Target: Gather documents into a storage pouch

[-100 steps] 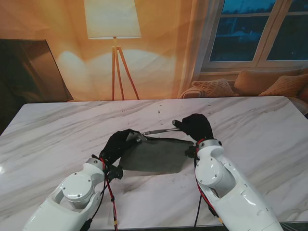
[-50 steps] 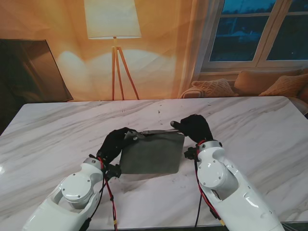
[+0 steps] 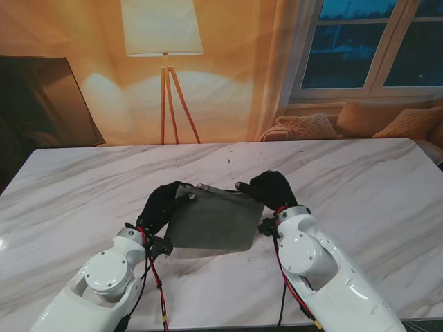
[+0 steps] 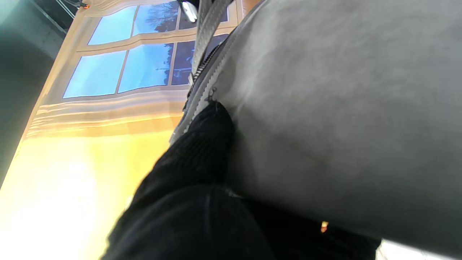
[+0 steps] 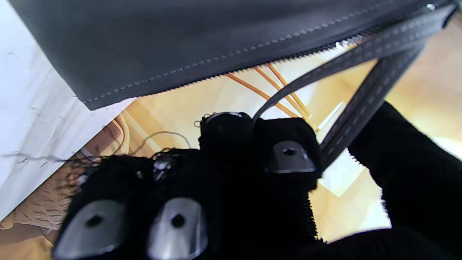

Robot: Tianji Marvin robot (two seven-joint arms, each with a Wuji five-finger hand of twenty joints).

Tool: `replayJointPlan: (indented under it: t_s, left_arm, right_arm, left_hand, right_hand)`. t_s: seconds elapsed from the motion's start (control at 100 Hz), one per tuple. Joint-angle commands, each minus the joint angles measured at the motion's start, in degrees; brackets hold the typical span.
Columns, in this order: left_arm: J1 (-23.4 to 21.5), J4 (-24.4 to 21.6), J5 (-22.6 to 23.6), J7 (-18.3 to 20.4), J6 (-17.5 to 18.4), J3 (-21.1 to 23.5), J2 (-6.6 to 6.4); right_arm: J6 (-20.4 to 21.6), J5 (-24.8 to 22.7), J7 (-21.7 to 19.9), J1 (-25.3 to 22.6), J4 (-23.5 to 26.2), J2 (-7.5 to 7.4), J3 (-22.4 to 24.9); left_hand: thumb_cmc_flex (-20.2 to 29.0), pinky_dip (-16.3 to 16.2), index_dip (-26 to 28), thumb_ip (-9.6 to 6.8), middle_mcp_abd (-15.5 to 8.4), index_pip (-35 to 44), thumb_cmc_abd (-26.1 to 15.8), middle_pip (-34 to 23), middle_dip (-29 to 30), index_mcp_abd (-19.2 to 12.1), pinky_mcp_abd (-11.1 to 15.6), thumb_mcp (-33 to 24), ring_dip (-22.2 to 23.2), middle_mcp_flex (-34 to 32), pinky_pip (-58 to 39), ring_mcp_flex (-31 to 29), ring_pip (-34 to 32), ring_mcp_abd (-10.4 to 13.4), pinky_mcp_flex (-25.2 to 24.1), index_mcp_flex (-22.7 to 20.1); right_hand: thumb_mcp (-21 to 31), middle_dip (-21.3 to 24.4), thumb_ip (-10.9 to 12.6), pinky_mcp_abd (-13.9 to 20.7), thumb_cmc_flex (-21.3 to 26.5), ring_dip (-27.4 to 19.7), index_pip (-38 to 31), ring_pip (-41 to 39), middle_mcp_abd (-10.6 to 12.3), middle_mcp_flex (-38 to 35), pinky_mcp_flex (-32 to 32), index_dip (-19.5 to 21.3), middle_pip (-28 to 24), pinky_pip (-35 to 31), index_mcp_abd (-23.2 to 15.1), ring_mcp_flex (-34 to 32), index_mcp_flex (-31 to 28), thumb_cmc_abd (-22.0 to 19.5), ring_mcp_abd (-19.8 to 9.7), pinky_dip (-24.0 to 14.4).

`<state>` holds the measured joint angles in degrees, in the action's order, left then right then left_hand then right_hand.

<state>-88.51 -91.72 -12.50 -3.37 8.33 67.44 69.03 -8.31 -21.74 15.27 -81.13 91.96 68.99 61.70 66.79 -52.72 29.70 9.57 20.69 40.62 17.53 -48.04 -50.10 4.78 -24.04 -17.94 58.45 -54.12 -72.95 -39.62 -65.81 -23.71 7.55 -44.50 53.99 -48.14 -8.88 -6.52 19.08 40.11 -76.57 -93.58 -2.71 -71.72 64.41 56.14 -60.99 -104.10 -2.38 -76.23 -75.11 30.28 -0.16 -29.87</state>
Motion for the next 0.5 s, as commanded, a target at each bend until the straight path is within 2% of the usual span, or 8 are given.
replayJointPlan:
  t_s: [0.0,0.07,0.13,0.37,0.49]
  left_arm:
    - [-0.53,-1.27,0.52,1.09,0.45,0.33,-0.08]
    - [-0.93,-1.77,0.69,1.11,0.49,0.65,-0.17]
    - [-1.25,-2.15,0.91,1.00,0.55,0.96,-0.22]
    - [-1.99,-2.91,2.44,0.96,1.01,1.93,-0.50]
    - [-2.18,-3.14,3.12,0.38,1.09,2.21,-0.46]
  right_arm:
    - [-1.03,0.07,-0.56,0.47,-1.47,0.46,-0.39]
    - [-1.65,0.08,-0.28,0.90,-2.23,0.60,-0.62]
    - [-2.08,-0.14,0.05,1.22,-2.86,0.70,-0.69]
    - [-3.67,-1.02,1.58,2.19,-5.03,1.03,-0.25]
    - [-3.84,-1.87,2.15,2.29,-5.83,1.01,0.27]
  left_hand:
    - [4.83,-1.03,6.81,-2.41,-2.61,8.91,-5.95,-4.51,-1.72,-3.37,5.03,0.43,2.22,-0.14,-1.75,-2.06,-3.97,-2.45,0.30,-1.08]
    - [5.10,-2.93,13.47,-2.50,-1.95,11.20,-6.69,-7.05,-4.79,-3.32,4.48,-1.03,4.97,-0.82,-2.01,-3.47,-7.19,-1.94,0.63,-1.40]
    - [3.83,-4.35,16.61,-2.10,-1.17,11.74,-6.21,-7.95,-6.50,-3.07,4.04,-4.14,6.59,-1.74,-2.14,-4.61,-8.92,-2.10,0.92,-2.13]
    - [0.68,-5.56,21.81,-1.31,-0.36,12.98,-4.87,-8.83,-8.66,-3.16,3.57,-10.82,8.70,-3.10,-2.34,-5.92,-10.77,-2.41,1.12,-3.80]
    - [0.48,-5.61,22.34,-1.20,-0.28,13.30,-4.53,-8.92,-8.79,-3.24,3.55,-11.55,8.83,-3.47,-2.37,-6.17,-10.95,-2.43,1.22,-4.18]
  right_hand:
    - [-0.87,-0.08,2.04,6.47,-1.02,-0.16,-2.79,-2.18,-5.51,-3.90,2.38,0.48,-3.06,-13.74,7.38,0.74,-2.04,-1.11,-6.23,0.30]
    - [-0.84,-0.07,2.03,6.46,-1.02,-0.17,-2.76,-2.18,-5.58,-3.89,2.40,0.50,-3.08,-13.73,7.40,0.75,-2.04,-1.08,-6.23,0.29]
    - [-0.81,-0.06,2.03,6.45,-1.03,-0.18,-2.75,-2.19,-5.59,-3.89,2.42,0.52,-3.11,-13.73,7.45,0.75,-2.05,-1.10,-6.23,0.29]
    - [-0.71,-0.03,2.03,6.39,-0.96,-0.24,-2.80,-2.20,-5.58,-3.96,2.64,0.60,-3.23,-13.75,7.64,0.75,-2.13,-1.01,-6.08,0.31]
    - [-0.66,-0.02,2.04,6.41,-0.94,-0.25,-2.81,-2.27,-5.63,-3.98,2.72,0.63,-3.29,-13.75,7.69,0.75,-2.15,-0.96,-6.10,0.35]
